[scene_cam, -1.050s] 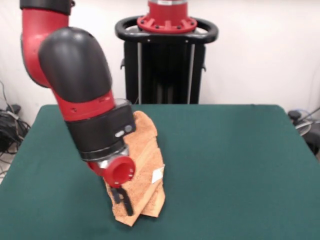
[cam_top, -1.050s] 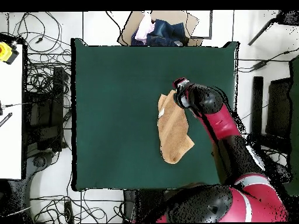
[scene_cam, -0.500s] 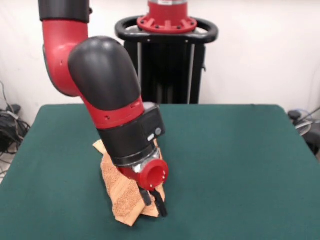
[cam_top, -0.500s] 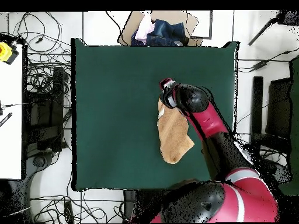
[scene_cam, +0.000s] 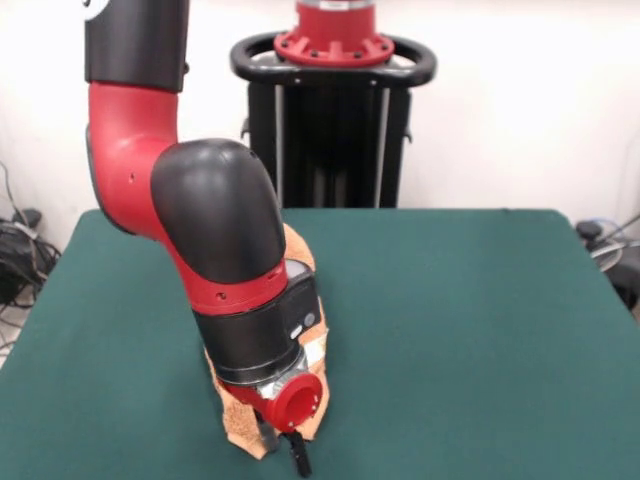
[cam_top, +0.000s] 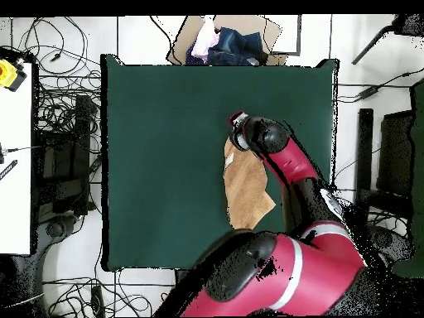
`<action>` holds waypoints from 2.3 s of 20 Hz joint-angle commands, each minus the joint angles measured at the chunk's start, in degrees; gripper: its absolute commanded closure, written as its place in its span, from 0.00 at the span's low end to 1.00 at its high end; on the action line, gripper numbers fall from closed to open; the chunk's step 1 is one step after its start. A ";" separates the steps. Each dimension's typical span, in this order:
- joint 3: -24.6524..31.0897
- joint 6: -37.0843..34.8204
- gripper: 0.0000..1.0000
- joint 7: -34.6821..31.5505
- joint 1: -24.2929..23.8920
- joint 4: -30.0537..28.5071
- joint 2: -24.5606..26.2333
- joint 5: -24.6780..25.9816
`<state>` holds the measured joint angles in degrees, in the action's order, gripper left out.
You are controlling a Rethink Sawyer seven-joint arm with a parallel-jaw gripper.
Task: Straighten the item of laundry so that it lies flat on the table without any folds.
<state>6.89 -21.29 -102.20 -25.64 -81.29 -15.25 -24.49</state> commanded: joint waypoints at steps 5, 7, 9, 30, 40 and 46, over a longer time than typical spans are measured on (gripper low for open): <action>-6.27 0.73 0.00 -8.63 3.14 5.91 6.65 3.01; -6.75 0.72 0.00 -8.96 3.56 5.70 6.53 3.05; -6.77 0.98 0.00 -8.82 3.58 5.53 6.65 3.11; -11.33 -8.56 0.00 -11.63 5.58 -0.39 0.63 2.59; -14.85 -11.43 0.00 -13.01 8.69 -4.08 -4.68 1.98; -14.73 -8.40 0.00 -13.12 8.98 -1.42 -0.77 1.06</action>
<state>-7.46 -27.09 -102.19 -18.37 -78.92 -18.71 -23.71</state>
